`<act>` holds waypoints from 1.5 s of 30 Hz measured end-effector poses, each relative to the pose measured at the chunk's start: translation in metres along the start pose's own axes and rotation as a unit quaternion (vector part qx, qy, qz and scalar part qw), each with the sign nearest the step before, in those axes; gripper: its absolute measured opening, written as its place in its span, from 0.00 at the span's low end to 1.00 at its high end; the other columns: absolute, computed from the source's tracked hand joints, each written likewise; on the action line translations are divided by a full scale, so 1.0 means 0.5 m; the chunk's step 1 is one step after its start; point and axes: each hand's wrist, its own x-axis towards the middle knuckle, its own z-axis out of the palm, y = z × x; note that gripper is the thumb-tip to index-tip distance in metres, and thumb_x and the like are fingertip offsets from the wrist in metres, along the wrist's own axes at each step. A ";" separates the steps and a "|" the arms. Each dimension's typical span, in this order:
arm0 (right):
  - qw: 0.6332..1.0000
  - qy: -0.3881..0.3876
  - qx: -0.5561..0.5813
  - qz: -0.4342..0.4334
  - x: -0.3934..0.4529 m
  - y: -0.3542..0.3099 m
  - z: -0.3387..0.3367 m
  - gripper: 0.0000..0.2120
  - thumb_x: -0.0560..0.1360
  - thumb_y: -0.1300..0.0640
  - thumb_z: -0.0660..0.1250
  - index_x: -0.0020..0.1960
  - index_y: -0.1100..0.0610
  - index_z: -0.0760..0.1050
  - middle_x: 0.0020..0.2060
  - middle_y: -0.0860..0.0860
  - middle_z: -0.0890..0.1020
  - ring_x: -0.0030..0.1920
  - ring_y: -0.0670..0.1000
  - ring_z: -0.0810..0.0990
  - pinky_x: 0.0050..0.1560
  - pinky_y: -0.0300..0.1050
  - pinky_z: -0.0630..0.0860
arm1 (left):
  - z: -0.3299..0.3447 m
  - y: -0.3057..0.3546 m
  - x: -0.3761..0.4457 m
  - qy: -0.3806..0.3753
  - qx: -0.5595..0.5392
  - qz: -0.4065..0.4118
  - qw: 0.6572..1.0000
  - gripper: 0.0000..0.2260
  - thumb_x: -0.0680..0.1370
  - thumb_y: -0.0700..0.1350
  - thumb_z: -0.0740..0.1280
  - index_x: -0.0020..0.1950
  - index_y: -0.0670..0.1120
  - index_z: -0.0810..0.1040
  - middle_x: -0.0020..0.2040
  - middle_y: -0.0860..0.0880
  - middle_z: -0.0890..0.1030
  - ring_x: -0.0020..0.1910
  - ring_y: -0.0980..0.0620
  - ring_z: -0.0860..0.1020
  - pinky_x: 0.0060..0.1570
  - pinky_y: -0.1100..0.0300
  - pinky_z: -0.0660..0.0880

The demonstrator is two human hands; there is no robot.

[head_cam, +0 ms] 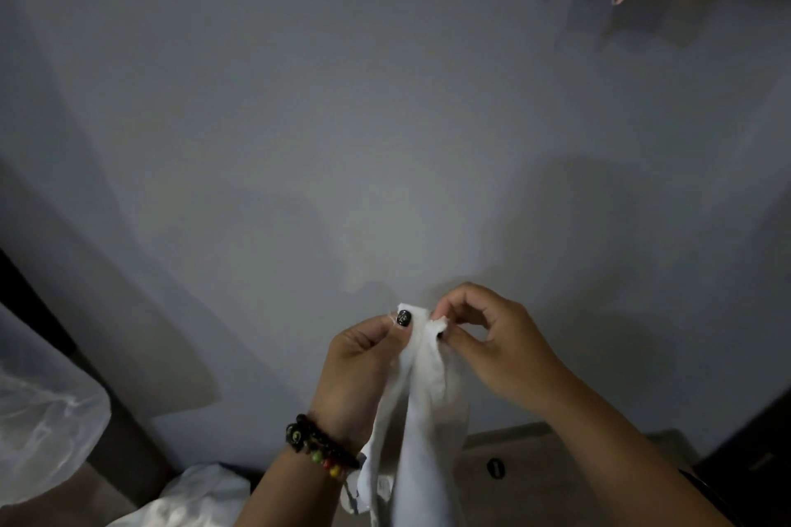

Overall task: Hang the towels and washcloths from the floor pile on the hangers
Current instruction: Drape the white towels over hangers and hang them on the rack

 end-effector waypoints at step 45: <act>0.992 0.058 0.101 -0.046 0.059 0.053 0.027 0.19 0.68 0.41 0.70 0.33 0.58 0.76 0.41 0.44 0.73 0.42 0.43 0.76 0.43 0.34 0.70 | 0.065 0.198 0.140 -0.066 0.085 0.132 0.985 0.12 0.79 0.44 0.62 0.42 0.43 0.84 0.40 0.47 0.84 0.39 0.51 0.81 0.43 0.59 0.78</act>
